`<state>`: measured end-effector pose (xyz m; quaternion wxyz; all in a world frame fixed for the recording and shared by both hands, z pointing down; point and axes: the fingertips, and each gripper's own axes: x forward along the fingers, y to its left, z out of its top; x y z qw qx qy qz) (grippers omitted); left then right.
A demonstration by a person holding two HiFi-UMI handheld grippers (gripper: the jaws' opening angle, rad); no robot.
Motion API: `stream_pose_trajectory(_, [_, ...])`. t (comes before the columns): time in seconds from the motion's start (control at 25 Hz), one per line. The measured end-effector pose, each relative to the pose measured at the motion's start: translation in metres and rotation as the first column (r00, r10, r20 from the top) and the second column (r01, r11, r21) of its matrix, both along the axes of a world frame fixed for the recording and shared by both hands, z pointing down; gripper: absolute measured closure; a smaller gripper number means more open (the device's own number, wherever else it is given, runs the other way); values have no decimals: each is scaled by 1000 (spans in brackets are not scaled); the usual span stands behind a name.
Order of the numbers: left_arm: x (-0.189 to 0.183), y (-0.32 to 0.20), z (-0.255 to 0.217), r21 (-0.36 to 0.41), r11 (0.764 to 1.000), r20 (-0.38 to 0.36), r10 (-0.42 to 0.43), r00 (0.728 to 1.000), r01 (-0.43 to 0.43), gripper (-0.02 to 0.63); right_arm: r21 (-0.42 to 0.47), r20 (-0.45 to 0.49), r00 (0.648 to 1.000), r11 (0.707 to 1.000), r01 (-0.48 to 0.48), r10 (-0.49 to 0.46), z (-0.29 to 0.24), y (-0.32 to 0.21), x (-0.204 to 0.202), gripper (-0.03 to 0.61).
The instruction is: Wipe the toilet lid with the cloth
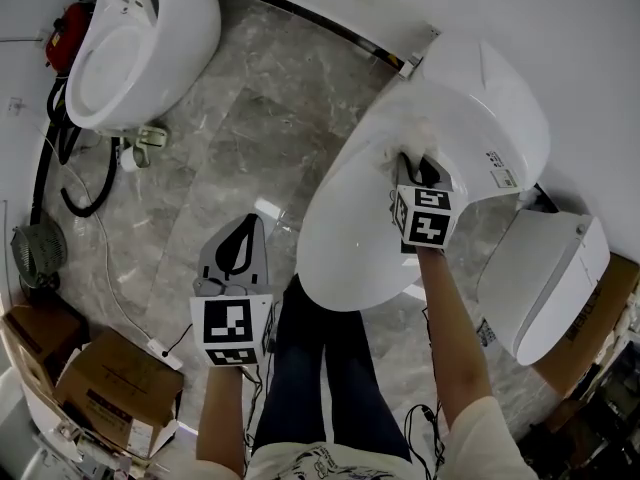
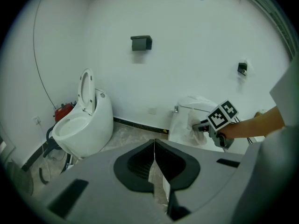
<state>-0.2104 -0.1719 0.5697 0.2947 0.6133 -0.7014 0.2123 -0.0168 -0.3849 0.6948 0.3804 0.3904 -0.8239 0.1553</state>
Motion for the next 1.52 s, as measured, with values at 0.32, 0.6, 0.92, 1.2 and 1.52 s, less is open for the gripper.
stream_pose_trajectory(0.32, [-1, 20, 19, -35, 999, -22, -21, 1000, 20, 604, -48, -102, 990, 994, 95, -100, 46, -6, -20, 488])
stream_pose_trajectory(0.6, [7, 33, 28, -54, 998, -45, -28, 999, 26, 604, -91, -161, 970, 982, 168, -181, 68, 10, -31, 488])
stream_pose_trajectory(0.92, [5, 36, 27, -48, 998, -42, -46, 998, 44, 604, -97, -152, 964, 974, 204, -217, 75, 51, -38, 488])
stream_pose_trajectory(1.2, [-2, 47, 22, -42, 996, -25, -76, 997, 75, 604, -119, -114, 963, 966, 231, -245, 80, 93, -48, 489])
stream_pose_trajectory(1.52, [-7, 76, 22, -50, 991, -19, -123, 992, 122, 604, -158, -76, 949, 944, 291, -305, 82, 140, -61, 491])
